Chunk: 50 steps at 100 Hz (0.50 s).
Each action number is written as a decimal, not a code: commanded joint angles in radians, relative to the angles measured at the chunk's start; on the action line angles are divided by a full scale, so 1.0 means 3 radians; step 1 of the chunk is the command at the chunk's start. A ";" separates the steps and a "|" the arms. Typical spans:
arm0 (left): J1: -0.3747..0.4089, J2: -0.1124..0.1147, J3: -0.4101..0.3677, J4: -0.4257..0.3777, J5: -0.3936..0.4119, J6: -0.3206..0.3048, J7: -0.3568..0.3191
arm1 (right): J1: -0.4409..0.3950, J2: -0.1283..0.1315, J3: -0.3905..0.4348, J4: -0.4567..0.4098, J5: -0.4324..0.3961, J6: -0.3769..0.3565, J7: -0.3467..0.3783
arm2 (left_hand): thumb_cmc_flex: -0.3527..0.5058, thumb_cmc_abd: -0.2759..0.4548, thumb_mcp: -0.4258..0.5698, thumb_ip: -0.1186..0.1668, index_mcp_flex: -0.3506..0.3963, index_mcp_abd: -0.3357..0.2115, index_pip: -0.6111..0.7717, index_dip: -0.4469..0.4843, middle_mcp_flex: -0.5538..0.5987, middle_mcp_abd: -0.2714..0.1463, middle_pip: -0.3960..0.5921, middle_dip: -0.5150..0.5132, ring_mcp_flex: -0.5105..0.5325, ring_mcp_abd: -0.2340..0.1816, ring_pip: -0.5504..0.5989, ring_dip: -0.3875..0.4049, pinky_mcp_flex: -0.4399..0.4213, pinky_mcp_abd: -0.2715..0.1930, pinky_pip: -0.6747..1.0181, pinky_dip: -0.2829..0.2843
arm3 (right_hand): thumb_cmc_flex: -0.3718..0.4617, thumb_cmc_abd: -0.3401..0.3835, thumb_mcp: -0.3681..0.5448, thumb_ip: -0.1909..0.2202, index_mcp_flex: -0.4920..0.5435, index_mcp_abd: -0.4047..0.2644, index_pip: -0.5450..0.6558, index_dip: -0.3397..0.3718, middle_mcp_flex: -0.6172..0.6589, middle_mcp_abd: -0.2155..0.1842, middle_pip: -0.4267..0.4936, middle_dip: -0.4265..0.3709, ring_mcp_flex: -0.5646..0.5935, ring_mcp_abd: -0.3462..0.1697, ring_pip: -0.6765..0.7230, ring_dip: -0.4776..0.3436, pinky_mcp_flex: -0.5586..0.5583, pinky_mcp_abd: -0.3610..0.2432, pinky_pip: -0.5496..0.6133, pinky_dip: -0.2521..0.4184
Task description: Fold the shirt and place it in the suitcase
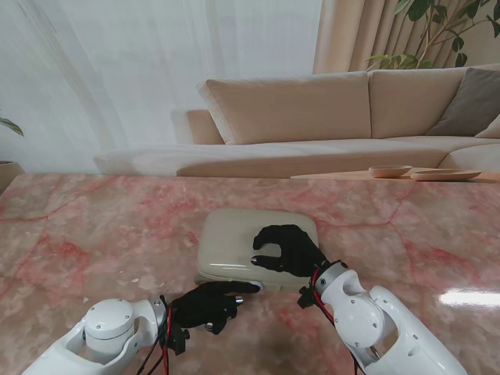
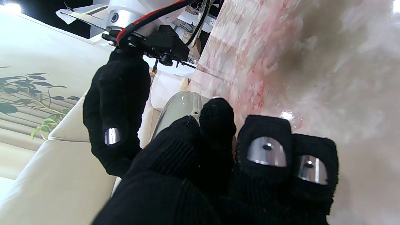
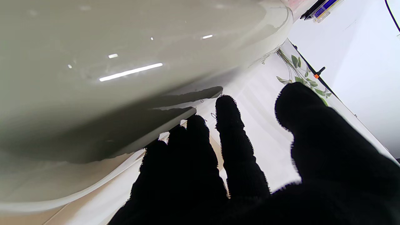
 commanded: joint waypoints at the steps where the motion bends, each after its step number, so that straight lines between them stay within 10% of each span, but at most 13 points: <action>1: 0.0025 0.0010 -0.0036 -0.0052 -0.0001 -0.0034 -0.0012 | -0.0149 0.0017 -0.0067 0.0297 -0.0005 0.0098 0.0148 | 0.0012 -0.0030 -0.0083 -0.0124 -0.0201 -0.0201 -0.0307 -0.0019 0.0076 0.0020 -0.0005 0.0025 0.0104 -0.0066 0.0266 -0.0010 0.0095 -0.0123 0.0577 0.0008 | 0.0002 0.0039 0.0029 0.0088 0.0094 0.0009 0.0032 -0.0006 0.0059 0.0369 0.0065 -0.0007 0.0270 0.0714 0.0400 -0.0012 0.0404 0.1226 0.0613 0.0086; 50: 0.0340 0.0088 -0.0376 -0.0612 0.0309 -0.0196 0.0072 | -0.0243 -0.0063 0.0111 -0.0034 -0.0081 0.0164 -0.0227 | 0.0212 0.0070 -0.0733 -0.0283 -0.0133 -0.0061 -0.0234 0.0025 -0.0002 0.0060 -0.0136 0.0016 -0.0019 0.0007 0.0157 0.0067 -0.0034 -0.0058 0.0453 0.0115 | -0.0001 0.0038 0.0020 0.0090 0.0010 0.0020 -0.0021 -0.0027 0.0067 0.0377 0.0056 -0.0010 0.0280 0.0714 0.0401 -0.0013 0.0419 0.1228 0.0621 0.0089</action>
